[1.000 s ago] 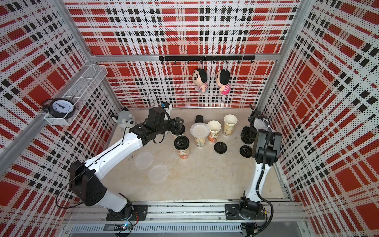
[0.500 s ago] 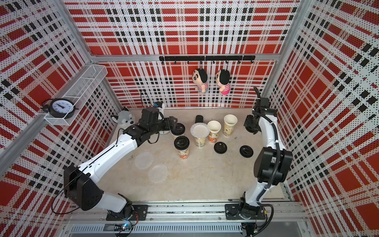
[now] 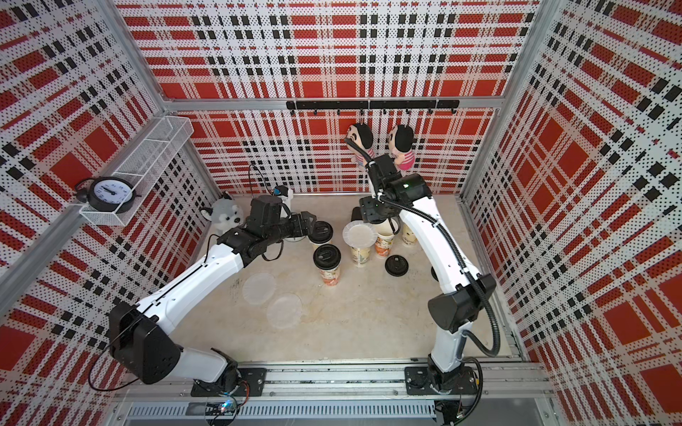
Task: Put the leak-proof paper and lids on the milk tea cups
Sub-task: Place the cup lid on the cup.
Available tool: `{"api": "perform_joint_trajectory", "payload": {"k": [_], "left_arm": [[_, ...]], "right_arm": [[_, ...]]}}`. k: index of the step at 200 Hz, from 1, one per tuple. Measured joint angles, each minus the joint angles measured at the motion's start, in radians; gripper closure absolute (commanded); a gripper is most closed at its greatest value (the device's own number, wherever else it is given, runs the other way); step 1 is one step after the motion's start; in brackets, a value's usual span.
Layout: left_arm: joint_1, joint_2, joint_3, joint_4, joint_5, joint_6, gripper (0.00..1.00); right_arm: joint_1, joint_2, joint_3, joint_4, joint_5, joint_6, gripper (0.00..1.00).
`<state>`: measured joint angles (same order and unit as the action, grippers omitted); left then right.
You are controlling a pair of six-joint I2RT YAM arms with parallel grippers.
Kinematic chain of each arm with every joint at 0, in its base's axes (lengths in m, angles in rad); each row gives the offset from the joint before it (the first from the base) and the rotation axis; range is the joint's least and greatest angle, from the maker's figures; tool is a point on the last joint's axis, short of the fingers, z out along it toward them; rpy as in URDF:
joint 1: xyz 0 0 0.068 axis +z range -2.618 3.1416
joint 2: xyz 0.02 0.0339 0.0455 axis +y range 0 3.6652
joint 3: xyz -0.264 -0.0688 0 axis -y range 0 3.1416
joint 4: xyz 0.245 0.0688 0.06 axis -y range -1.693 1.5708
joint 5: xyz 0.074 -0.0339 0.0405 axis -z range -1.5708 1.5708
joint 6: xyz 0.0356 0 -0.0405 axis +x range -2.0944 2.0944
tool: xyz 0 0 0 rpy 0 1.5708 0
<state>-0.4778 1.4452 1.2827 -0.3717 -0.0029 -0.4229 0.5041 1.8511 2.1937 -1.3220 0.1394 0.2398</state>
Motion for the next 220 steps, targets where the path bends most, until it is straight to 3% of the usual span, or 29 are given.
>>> {"api": "perform_joint_trajectory", "payload": {"k": [55, 220], "left_arm": [[0.001, -0.027, -0.015, 0.003, 0.000, -0.001, 0.21], [0.016, -0.039, -0.026, 0.002, 0.003, 0.000, 0.20]], "right_arm": [[0.057, 0.100, 0.006, -0.050, 0.000, -0.012, 0.28], [0.059, 0.178, 0.006, -0.060, -0.008, -0.025, 0.27]]}}
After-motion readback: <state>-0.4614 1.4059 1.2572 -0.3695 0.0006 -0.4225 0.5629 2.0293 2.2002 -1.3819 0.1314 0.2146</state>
